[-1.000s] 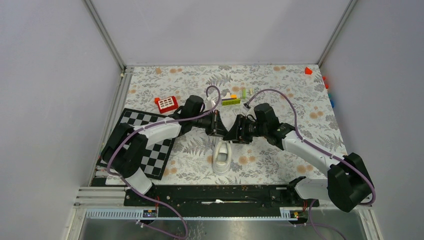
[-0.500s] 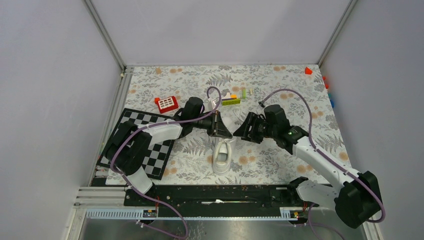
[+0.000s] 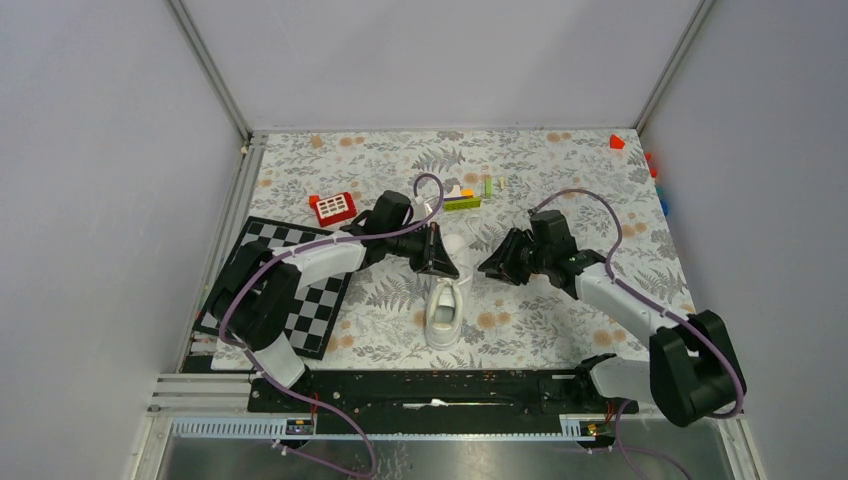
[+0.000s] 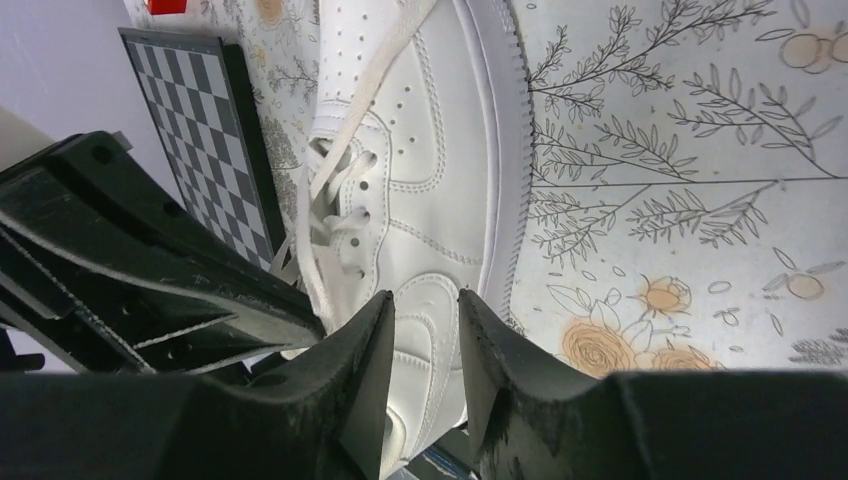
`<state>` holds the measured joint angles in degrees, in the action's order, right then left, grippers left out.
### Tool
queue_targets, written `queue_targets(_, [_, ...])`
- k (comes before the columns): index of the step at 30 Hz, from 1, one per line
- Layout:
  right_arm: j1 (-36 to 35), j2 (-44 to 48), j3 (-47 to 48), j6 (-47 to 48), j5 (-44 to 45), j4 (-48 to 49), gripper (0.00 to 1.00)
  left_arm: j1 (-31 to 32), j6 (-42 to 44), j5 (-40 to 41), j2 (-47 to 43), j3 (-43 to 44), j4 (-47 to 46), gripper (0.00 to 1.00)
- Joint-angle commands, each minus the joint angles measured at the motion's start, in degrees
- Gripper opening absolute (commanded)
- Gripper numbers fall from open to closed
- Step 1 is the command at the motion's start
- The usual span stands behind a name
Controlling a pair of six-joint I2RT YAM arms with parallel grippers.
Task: Tie the shoes
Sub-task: Cross the shoelace with the shoelace.
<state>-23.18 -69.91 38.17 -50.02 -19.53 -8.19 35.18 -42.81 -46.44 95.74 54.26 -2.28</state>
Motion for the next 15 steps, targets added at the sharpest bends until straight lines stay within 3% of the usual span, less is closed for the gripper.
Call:
queue_targets(1, [0.5,-4.0,-2.1,-3.8,-4.8,11.3,0.37,-0.3,3.9,3.4,-1.3,2.1,4.9,0.00])
queue_targets(11, [0.3,-8.8,-6.2,-7.3,-15.5,25.9,0.34,-0.2,3.2,4.0,-0.7,3.4,5.1,0.00])
queue_targets(15, [0.3,-10.5,-8.5,-11.9,-18.9,37.3,0.35,-0.1,3.1,4.1,-0.5,3.8,5.2,0.00])
